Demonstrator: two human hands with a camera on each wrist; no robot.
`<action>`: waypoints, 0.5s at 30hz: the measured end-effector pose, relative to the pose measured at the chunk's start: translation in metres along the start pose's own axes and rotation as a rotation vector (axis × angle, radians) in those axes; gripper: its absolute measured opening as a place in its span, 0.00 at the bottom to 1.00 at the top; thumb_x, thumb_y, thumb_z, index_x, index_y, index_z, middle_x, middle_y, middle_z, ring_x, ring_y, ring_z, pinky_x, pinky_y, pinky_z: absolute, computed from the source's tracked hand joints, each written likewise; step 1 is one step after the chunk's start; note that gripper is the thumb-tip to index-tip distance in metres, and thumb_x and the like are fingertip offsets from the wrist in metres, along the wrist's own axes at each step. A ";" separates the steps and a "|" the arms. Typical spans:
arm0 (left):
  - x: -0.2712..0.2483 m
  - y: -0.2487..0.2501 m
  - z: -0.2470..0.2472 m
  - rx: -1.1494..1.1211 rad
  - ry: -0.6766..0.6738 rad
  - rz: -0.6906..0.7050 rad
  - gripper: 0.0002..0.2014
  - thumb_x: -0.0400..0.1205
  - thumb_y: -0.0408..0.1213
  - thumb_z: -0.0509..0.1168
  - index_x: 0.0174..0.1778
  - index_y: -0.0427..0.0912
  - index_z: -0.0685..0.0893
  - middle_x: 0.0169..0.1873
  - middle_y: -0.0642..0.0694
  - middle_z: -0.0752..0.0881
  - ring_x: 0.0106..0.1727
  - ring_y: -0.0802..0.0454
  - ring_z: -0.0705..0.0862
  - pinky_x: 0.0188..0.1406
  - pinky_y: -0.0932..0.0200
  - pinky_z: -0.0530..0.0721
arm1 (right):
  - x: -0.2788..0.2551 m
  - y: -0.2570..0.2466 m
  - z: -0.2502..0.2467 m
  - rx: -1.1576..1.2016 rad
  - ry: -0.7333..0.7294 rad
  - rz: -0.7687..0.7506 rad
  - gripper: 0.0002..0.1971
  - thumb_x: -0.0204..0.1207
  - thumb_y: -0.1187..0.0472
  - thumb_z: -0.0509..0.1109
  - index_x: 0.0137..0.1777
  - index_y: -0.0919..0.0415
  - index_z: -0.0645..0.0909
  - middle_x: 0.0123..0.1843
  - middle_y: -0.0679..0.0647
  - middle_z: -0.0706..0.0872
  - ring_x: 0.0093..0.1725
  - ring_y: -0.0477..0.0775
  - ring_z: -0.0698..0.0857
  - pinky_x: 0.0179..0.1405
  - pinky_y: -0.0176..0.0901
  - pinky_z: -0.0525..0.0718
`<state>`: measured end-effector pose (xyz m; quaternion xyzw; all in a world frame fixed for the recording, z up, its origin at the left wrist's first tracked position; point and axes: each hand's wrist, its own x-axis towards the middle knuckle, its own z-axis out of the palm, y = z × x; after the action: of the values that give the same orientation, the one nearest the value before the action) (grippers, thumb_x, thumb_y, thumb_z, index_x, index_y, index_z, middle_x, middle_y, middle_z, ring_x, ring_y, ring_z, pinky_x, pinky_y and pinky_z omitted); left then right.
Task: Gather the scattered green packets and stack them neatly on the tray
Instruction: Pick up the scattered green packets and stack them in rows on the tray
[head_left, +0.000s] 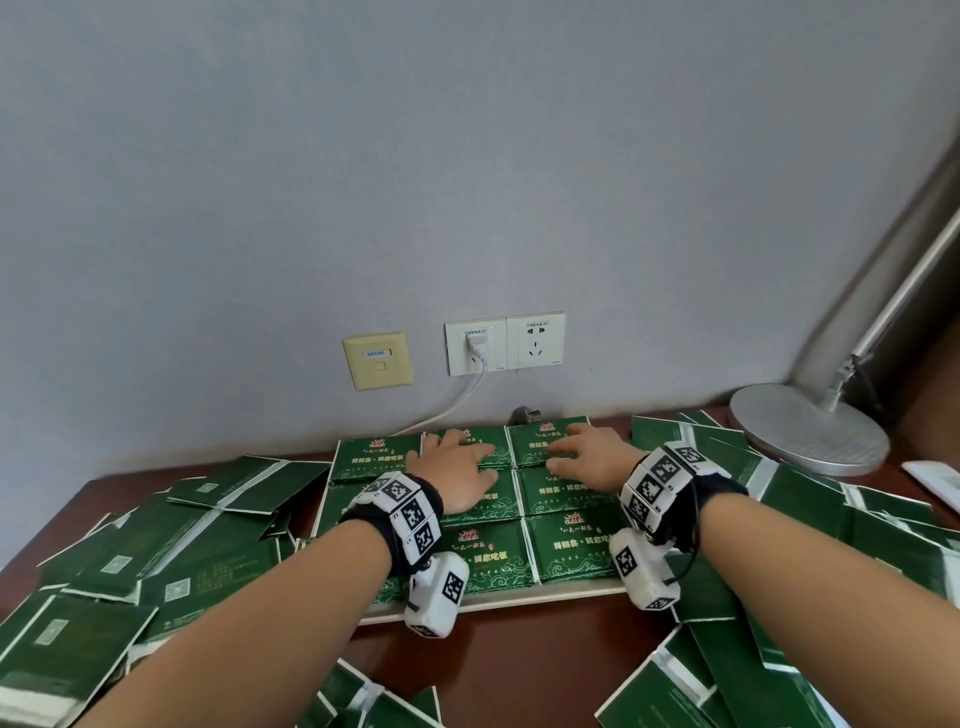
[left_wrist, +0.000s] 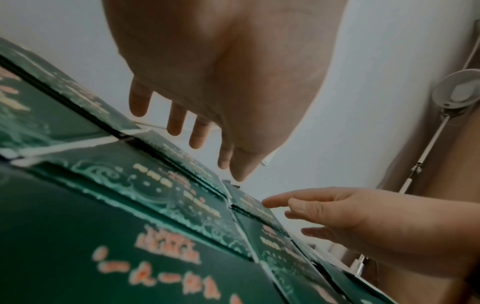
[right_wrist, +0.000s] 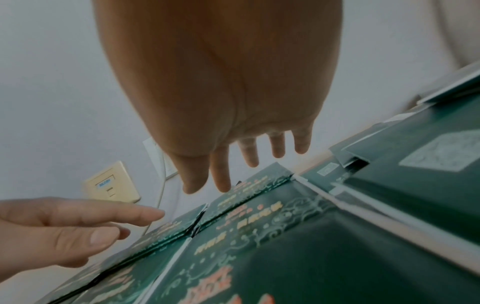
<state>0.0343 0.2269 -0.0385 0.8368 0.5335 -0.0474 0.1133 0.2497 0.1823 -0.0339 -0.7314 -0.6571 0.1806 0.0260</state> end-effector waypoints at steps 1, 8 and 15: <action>-0.003 0.001 -0.003 -0.015 0.013 0.001 0.26 0.86 0.57 0.53 0.82 0.64 0.63 0.84 0.46 0.58 0.84 0.36 0.54 0.79 0.31 0.55 | -0.005 -0.001 -0.002 0.012 0.024 -0.006 0.24 0.83 0.41 0.60 0.77 0.44 0.72 0.85 0.59 0.59 0.83 0.65 0.57 0.82 0.56 0.55; -0.042 0.015 -0.028 -0.061 0.110 0.020 0.23 0.86 0.55 0.56 0.78 0.63 0.71 0.82 0.44 0.64 0.82 0.38 0.61 0.78 0.32 0.59 | -0.054 -0.013 -0.030 0.125 0.148 -0.050 0.24 0.80 0.47 0.67 0.75 0.50 0.76 0.78 0.57 0.72 0.76 0.58 0.72 0.78 0.50 0.67; -0.092 0.045 -0.055 -0.062 0.182 0.127 0.22 0.84 0.54 0.60 0.75 0.60 0.75 0.79 0.43 0.68 0.76 0.38 0.70 0.75 0.35 0.70 | -0.118 -0.020 -0.049 0.205 0.237 -0.042 0.23 0.78 0.51 0.70 0.73 0.53 0.76 0.72 0.54 0.80 0.68 0.54 0.80 0.63 0.41 0.76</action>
<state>0.0335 0.1411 0.0395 0.8659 0.4886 0.0525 0.0932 0.2370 0.0799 0.0443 -0.7272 -0.6427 0.1585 0.1818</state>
